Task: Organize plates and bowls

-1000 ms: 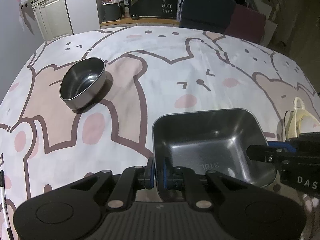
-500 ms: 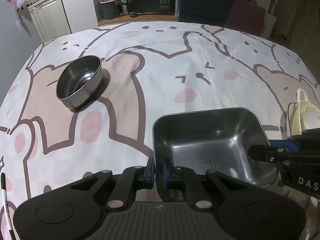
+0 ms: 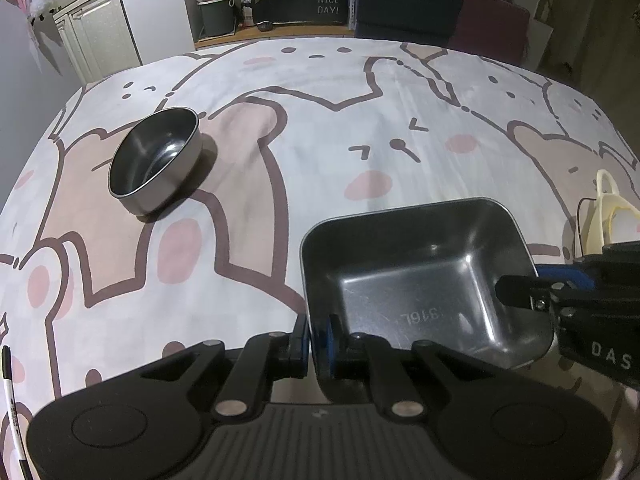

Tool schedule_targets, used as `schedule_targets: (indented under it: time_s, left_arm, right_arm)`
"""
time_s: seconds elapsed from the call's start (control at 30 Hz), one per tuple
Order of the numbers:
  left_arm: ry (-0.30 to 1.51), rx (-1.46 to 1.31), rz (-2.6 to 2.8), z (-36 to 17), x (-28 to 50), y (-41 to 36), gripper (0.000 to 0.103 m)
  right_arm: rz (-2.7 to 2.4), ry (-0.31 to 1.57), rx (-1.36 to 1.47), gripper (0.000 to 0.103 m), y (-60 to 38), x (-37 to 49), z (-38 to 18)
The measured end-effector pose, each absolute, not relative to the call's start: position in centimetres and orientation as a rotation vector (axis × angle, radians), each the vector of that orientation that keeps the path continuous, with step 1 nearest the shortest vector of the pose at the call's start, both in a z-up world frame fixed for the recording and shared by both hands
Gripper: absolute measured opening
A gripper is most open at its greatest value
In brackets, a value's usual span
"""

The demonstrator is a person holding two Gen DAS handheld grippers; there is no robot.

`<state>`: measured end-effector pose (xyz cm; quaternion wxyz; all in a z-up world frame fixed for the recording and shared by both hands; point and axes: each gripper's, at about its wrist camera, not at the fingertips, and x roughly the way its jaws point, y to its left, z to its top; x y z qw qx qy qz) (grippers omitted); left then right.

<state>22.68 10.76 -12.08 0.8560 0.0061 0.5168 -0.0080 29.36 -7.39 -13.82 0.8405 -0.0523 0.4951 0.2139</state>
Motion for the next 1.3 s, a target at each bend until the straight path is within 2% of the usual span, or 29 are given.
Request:
schedule_targets:
  time_s: [1.23,1.3]
  left_arm:
    - [1.115,0.014,-0.030,-12.4,22.5,10.9,0.009]
    - [1.116,0.012,-0.029,-12.4,22.4,10.9,0.009]
  right_arm:
    - [0.447,1.146,-0.083,0.014,-7.7,29.5,-14.6]
    - [0.450,1.154,-0.078,0.011,-7.7,29.6,-14.9]
